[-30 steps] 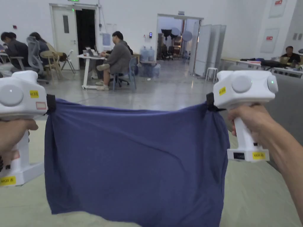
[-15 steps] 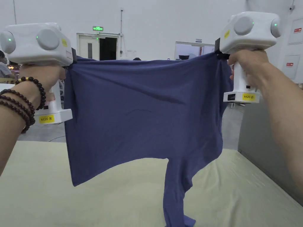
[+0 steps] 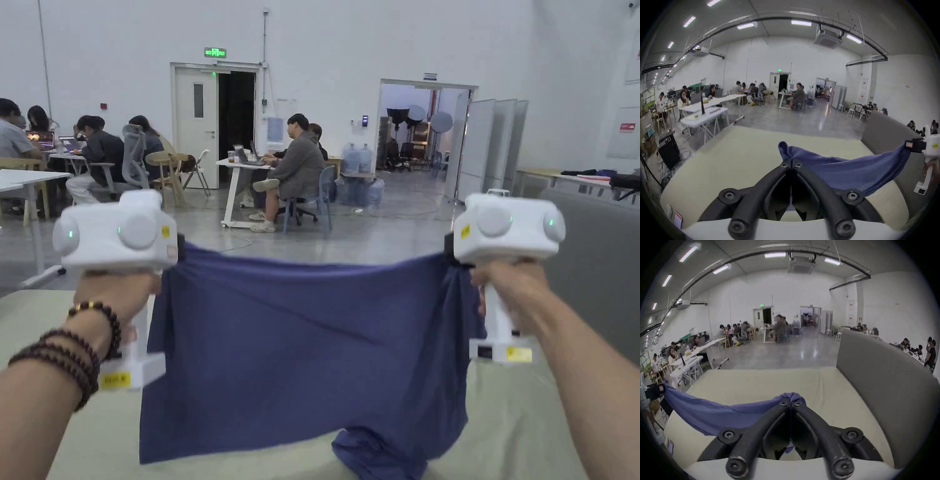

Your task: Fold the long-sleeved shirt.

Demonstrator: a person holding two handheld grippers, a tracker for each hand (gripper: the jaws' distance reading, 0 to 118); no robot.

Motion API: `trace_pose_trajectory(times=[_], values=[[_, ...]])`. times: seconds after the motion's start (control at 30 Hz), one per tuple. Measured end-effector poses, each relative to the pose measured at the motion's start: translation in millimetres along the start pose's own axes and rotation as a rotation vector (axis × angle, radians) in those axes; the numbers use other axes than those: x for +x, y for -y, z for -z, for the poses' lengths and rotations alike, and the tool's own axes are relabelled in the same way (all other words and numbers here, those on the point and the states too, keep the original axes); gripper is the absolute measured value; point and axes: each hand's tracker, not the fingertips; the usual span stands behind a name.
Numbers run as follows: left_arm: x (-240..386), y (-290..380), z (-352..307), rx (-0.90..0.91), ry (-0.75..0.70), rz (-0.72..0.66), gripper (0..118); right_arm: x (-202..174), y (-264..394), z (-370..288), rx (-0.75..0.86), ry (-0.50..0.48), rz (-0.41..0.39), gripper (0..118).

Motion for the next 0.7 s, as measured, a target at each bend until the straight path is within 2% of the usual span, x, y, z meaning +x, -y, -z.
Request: trace_pose_trajectory(times=[0.1, 0.27, 0.4, 0.47, 0.57, 0.63, 0.7], values=[[-10, 36, 10, -0.039, -0.023, -0.038, 0, 3, 37, 16, -0.066, -0.019, 0.011, 0], [-20, 64, -2, -0.075, -0.016, -0.050, 0, 9, 56, 11, -0.107, -0.026, -0.034, 0], [-24, 82, -43, -0.075, 0.002, -0.012, 0, 4, 83, -39, -0.072, -0.021, -0.067, 0], [-29, 99, -73, -0.074, 0.017, 0.024, 0, 1, 110, -71, -0.049, -0.010, -0.105, 0], [-37, 138, -119, -0.060, 0.025, 0.073, 0, -1, 166, -118, -0.048, -0.029, -0.115, 0], [-42, 171, -144, -0.086, 0.031, 0.098, 0, 0, 206, -139, -0.064, -0.043, -0.080, 0], [-49, 217, -167, -0.147, 0.045, 0.115, 0, 1, 256, -161, -0.148, -0.045, -0.025, 0]])
